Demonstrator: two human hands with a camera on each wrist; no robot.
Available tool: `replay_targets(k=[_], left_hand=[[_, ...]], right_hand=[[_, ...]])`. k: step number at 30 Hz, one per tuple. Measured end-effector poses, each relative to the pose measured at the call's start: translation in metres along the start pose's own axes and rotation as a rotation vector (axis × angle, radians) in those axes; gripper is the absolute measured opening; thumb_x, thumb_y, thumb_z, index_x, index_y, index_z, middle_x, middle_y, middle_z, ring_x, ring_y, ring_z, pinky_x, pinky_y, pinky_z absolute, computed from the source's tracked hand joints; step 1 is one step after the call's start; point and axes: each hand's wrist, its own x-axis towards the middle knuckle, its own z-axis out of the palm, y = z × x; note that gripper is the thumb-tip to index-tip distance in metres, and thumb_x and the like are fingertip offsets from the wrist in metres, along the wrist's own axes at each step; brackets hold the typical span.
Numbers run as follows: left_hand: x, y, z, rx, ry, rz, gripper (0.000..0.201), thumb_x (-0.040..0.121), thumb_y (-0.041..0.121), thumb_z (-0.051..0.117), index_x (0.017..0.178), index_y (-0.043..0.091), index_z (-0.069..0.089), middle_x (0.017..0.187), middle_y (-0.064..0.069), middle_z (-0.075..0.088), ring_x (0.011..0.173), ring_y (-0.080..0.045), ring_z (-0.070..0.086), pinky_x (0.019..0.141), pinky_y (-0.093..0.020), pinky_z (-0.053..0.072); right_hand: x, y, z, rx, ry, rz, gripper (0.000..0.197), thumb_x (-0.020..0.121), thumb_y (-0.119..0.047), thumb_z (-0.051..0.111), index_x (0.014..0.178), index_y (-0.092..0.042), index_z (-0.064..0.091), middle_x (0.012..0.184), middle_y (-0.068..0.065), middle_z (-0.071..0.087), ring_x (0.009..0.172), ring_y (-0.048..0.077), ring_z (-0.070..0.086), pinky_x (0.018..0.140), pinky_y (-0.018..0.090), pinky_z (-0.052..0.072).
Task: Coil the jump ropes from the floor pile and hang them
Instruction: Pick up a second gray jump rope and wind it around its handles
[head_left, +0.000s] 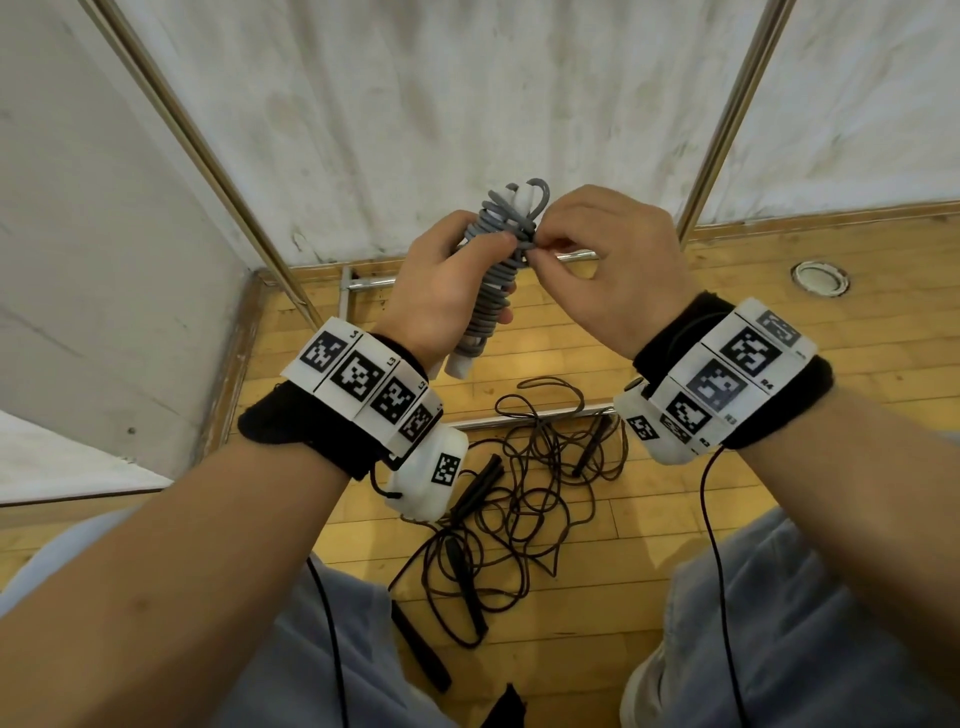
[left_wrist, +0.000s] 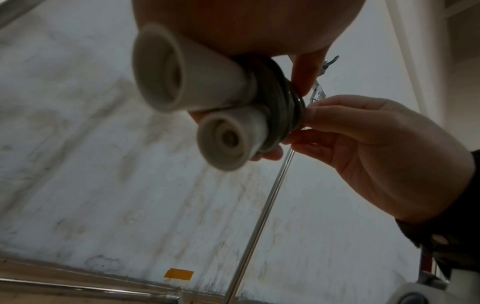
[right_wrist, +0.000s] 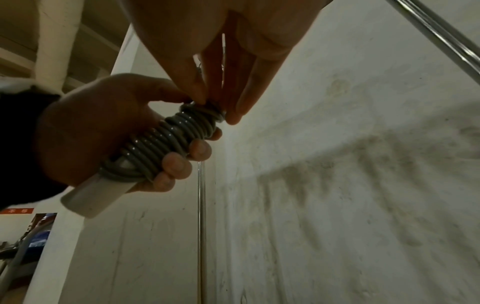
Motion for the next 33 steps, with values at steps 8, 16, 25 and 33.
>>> replay_targets(k=[8,16,25,33], left_hand=[[0.0,-0.004,-0.002,0.127,0.011,0.073,0.014,0.078,0.023,0.055,0.091,0.02,0.058,0.074,-0.007,0.06,0.058,-0.024,0.059,0.045,-0.028,0.046],[0.005,-0.016,0.003,0.605,0.185,0.334,0.026,0.084,0.035,0.053,0.109,0.031,0.045,0.086,0.016,0.057,0.072,0.003,0.055,0.058,-0.009,0.038],[0.004,-0.025,0.001,0.824,0.209,0.52,0.044,0.086,0.036,0.053,0.123,0.012,0.05,0.107,0.005,0.058,0.087,-0.001,0.046,0.069,-0.015,0.032],[0.002,-0.023,0.009,0.997,0.256,0.602,0.042,0.088,0.035,0.052,0.121,0.009,0.053,0.107,-0.005,0.061,0.089,-0.025,0.057,0.063,-0.029,0.033]], right_hand=[[-0.012,-0.001,0.007,0.062,0.04,0.073,0.01,0.082,-0.005,0.064,0.079,-0.001,0.073,0.084,0.013,0.065,0.073,0.021,0.061,0.066,0.027,0.049],[-0.003,-0.014,0.008,0.61,0.07,0.746,0.01,0.085,-0.012,0.066,0.078,-0.012,0.074,0.069,-0.001,0.069,0.064,0.012,0.065,0.065,0.025,0.054],[-0.001,-0.022,0.005,1.014,0.009,1.031,0.009,0.088,-0.003,0.06,0.087,0.003,0.066,0.07,0.007,0.059,0.06,0.013,0.053,0.057,0.02,0.045],[0.001,-0.025,0.009,0.981,0.113,1.204,0.011,0.086,-0.01,0.063,0.076,-0.013,0.066,0.072,-0.003,0.062,0.067,0.009,0.054,0.064,0.024,0.042]])
